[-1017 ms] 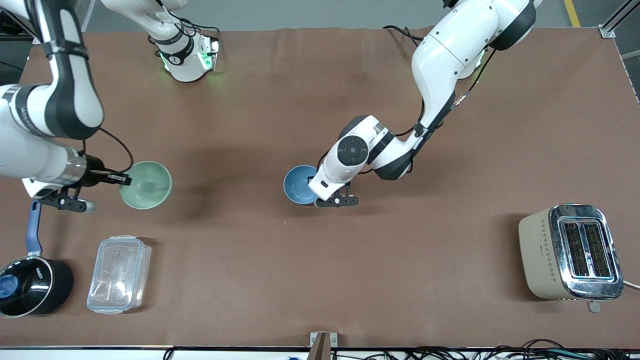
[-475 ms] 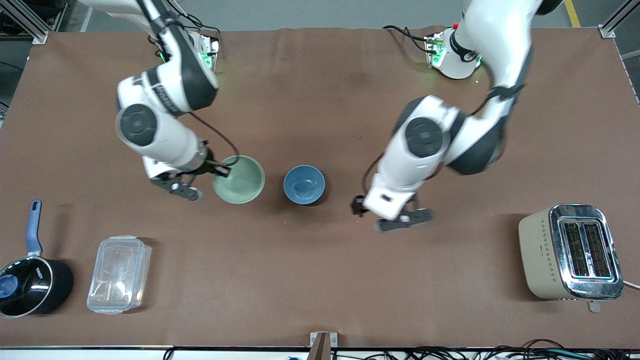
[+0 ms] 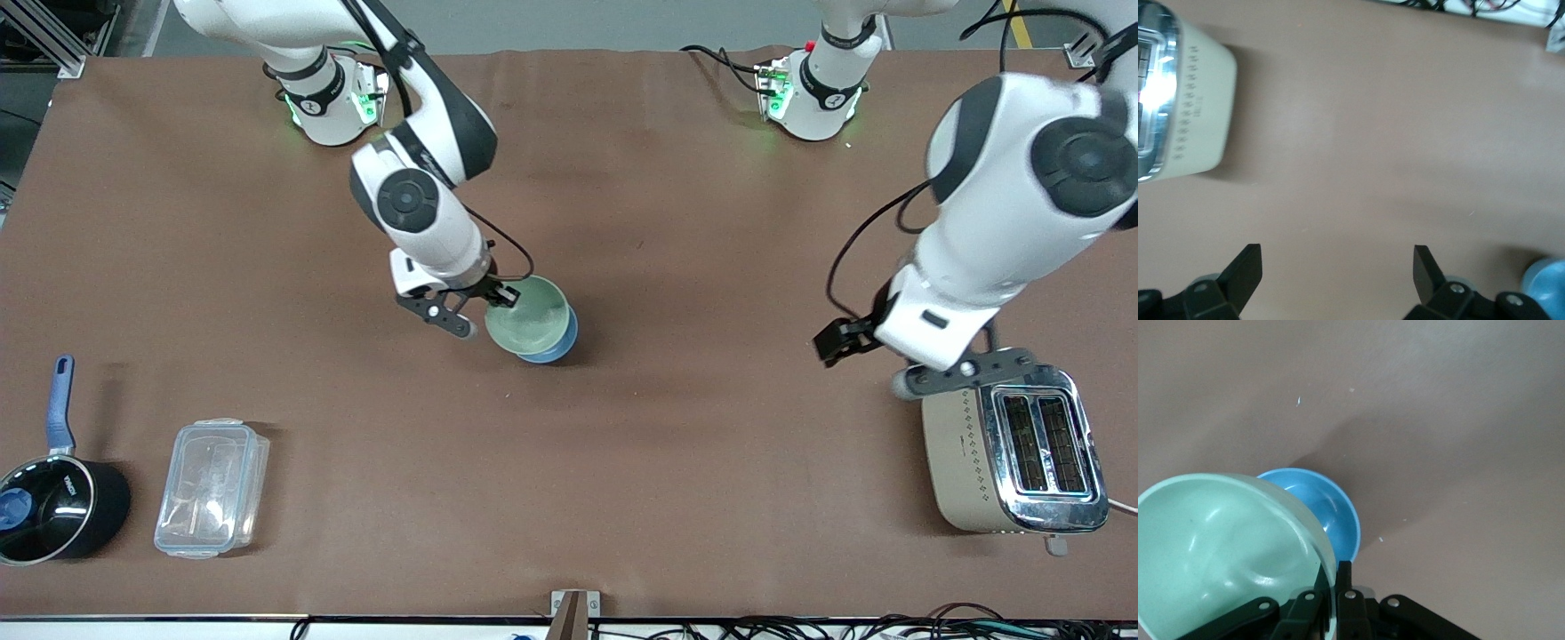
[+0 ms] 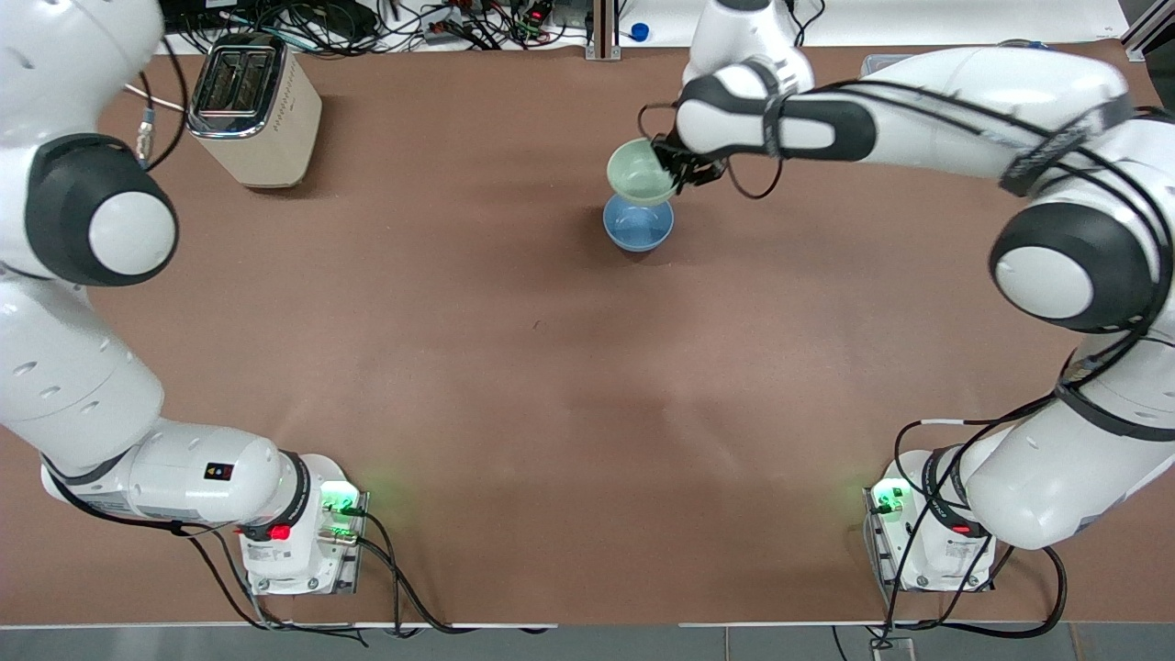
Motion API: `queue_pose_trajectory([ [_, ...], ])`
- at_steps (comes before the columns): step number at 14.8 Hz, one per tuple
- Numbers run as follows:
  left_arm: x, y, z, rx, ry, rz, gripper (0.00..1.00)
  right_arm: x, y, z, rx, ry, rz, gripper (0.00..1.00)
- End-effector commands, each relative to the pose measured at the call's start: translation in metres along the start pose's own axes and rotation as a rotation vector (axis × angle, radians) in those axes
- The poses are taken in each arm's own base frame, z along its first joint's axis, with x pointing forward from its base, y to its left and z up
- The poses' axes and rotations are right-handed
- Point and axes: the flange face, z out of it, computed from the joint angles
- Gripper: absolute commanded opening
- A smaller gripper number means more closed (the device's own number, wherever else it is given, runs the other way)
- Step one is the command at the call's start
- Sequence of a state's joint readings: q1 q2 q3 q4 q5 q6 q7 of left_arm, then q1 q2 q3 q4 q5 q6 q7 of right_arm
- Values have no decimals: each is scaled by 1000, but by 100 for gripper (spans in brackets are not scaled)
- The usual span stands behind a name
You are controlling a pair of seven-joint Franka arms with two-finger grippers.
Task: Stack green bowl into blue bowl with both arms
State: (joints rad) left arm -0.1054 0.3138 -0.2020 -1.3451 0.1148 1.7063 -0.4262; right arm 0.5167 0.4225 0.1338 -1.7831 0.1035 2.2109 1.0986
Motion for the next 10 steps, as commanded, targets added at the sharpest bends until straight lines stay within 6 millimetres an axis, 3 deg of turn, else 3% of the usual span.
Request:
queue_pose_trajectory([
  [1, -14, -31, -21, 25, -20, 77, 100, 2, -5, 14, -2, -2, 19, 0],
  [3, -26, -49, -39, 5, -16, 114, 100, -7, -8, 29, -19, -11, 6, 0],
  [6, -50, -75, -49, -26, -32, 127, 100, -9, -8, 42, -12, -8, 8, 0],
  [10, -97, -82, -68, -22, -26, 157, 100, -7, -4, 57, -27, -9, 10, 1],
])
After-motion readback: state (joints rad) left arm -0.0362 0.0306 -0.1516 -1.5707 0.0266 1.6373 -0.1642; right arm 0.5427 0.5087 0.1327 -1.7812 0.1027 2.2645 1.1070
